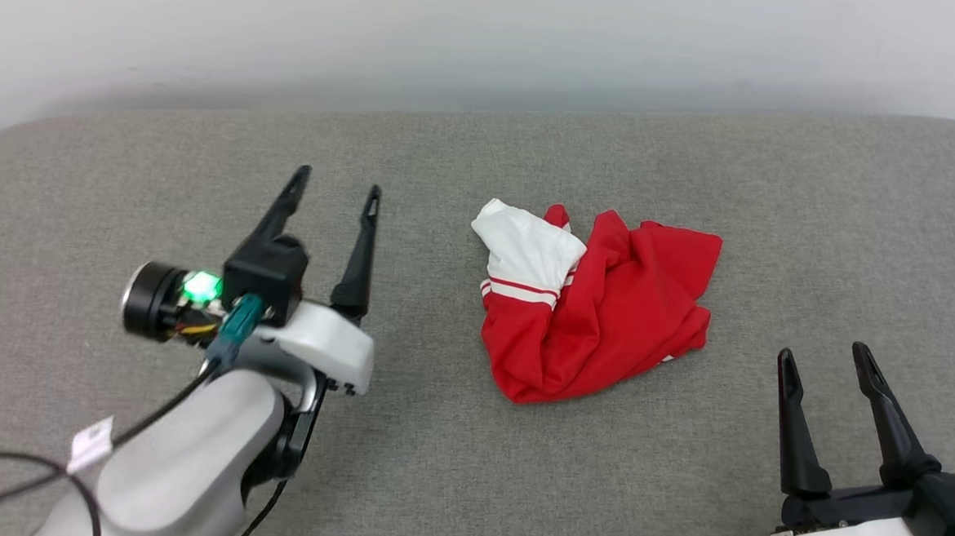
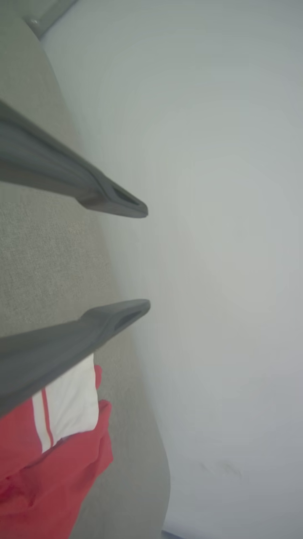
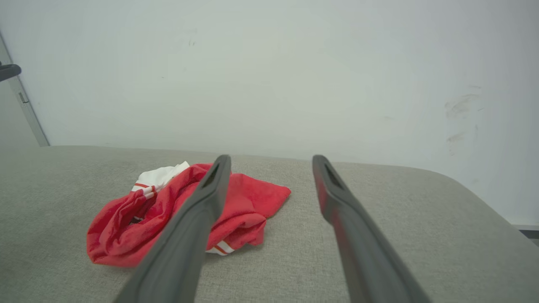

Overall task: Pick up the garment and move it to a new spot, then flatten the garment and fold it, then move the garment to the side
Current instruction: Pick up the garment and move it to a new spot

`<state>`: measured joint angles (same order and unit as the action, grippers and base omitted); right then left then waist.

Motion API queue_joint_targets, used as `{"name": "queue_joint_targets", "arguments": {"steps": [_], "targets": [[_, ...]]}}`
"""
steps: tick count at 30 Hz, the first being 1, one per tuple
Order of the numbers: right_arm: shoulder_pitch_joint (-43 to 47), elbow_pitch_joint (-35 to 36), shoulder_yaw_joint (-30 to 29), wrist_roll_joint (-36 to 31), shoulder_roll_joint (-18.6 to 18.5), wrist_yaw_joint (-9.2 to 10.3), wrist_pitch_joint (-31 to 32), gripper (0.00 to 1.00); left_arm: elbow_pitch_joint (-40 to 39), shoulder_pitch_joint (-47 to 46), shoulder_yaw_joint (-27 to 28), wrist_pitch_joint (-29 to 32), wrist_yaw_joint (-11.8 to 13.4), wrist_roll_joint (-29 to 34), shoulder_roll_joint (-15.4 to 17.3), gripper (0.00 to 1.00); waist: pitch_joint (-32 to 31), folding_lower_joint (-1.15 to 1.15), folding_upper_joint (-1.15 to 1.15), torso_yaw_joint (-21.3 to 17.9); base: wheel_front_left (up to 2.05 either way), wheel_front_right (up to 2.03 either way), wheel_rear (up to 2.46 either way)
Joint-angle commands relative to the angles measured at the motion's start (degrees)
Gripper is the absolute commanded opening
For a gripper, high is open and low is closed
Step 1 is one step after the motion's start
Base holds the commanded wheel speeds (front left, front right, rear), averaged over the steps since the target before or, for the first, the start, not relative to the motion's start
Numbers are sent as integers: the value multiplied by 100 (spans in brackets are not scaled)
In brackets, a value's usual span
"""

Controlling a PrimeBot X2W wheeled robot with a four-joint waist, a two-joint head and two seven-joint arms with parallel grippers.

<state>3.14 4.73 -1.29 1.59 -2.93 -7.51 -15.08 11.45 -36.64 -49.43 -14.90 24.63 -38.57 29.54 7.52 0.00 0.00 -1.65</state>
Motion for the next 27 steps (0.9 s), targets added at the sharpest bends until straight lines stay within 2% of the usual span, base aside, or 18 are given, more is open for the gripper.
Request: {"name": "queue_joint_targets", "arguments": {"steps": [1,5,11,17,27], "targets": [[55,-19,-24,15,10,4,-14,100,-185,313,253,-37,169,244,-38,100,-21,0,0,28,0,0,0],[96,-32,-63,51,10,4,-14,100,-614,1095,1029,-28,373,739,-173,100,-74,0,0,64,0,0,0],[172,-59,-88,102,10,4,-14,100,-930,2147,1939,-30,304,1373,-469,100,-182,0,0,68,0,0,0],[282,-116,-153,178,10,4,-14,100,-1041,2959,2594,-30,-49,1862,-909,100,-298,0,0,89,0,0,0],[466,-220,-154,354,10,4,-14,100,-929,3702,3393,-31,-697,2465,-1534,100,-517,0,0,158,0,0,0]]}}
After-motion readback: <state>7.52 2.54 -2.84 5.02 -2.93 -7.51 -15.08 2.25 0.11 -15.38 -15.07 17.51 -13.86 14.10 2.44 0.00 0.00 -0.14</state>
